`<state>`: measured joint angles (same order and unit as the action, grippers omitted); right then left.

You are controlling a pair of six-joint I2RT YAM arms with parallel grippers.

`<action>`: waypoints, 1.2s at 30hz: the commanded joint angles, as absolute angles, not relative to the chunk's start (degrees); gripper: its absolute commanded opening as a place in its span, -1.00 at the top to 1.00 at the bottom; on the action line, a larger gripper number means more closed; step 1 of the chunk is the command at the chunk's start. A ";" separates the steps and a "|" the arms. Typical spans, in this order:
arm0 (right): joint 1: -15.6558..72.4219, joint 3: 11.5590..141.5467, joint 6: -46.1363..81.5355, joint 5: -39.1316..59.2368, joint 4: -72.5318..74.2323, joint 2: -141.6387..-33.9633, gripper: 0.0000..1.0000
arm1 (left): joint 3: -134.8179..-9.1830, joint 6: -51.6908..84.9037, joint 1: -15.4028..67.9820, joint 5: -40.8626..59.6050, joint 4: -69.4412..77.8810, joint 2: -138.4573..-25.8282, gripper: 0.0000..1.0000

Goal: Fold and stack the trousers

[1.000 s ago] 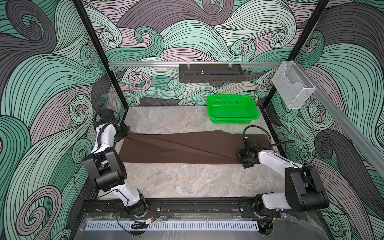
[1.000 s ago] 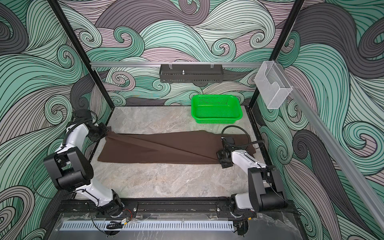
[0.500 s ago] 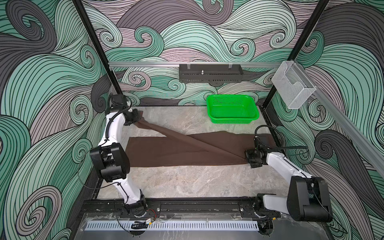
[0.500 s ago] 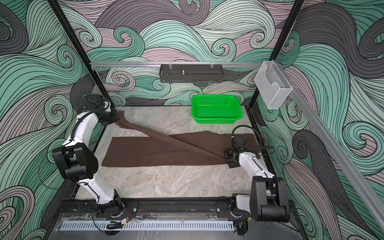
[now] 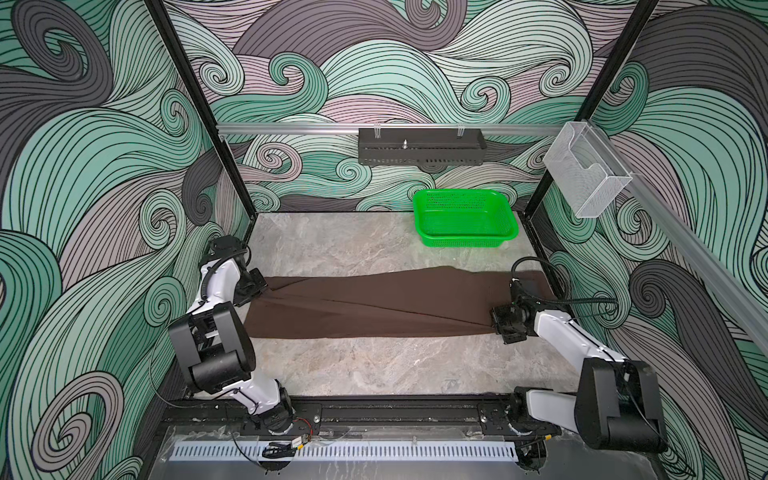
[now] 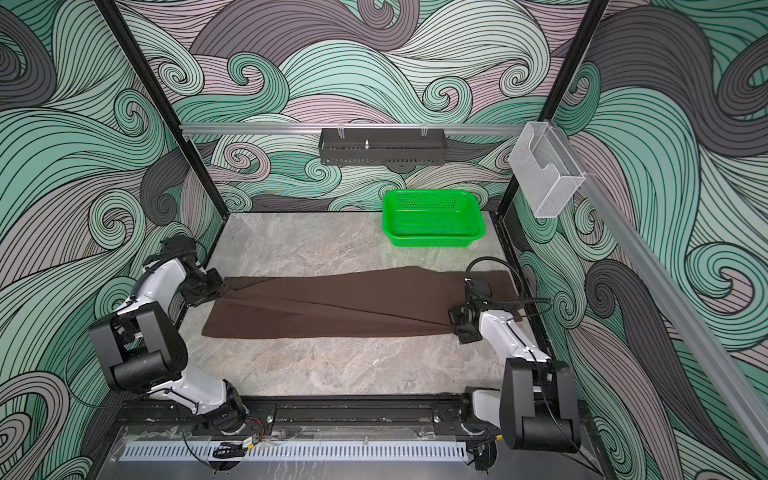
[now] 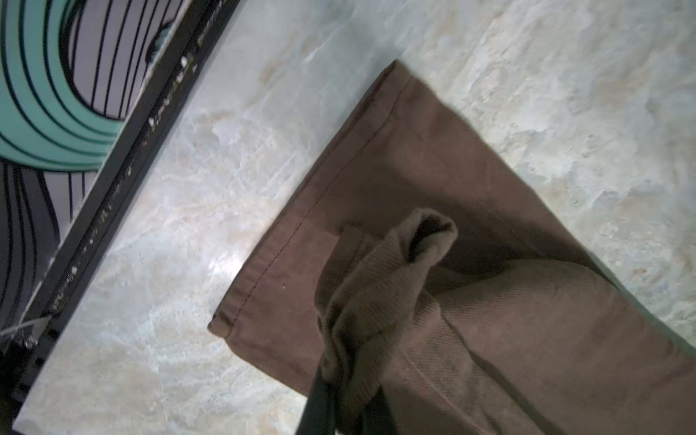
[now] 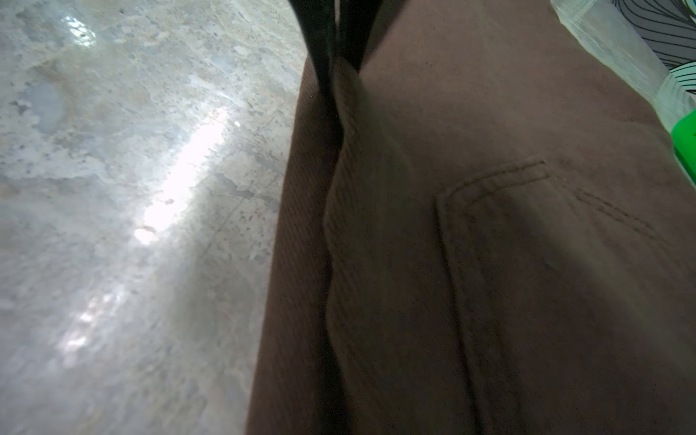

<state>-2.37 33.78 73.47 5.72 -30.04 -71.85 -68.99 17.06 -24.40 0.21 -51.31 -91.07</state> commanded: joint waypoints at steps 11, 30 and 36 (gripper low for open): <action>-4.48 31.55 70.63 -0.39 -35.33 -68.65 1.00 | -66.49 24.30 -32.20 15.51 -57.72 -84.79 0.42; -8.23 31.81 68.30 0.29 -34.96 -68.49 1.00 | -59.55 33.14 -32.96 32.18 -48.93 -78.52 -0.18; -8.45 32.00 67.78 0.77 -33.89 -69.62 1.00 | -58.83 34.10 -32.70 29.44 -50.43 -80.31 -0.04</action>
<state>-7.75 31.77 68.79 2.42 -33.41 -68.79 -58.67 34.11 -32.56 29.80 -48.47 -79.44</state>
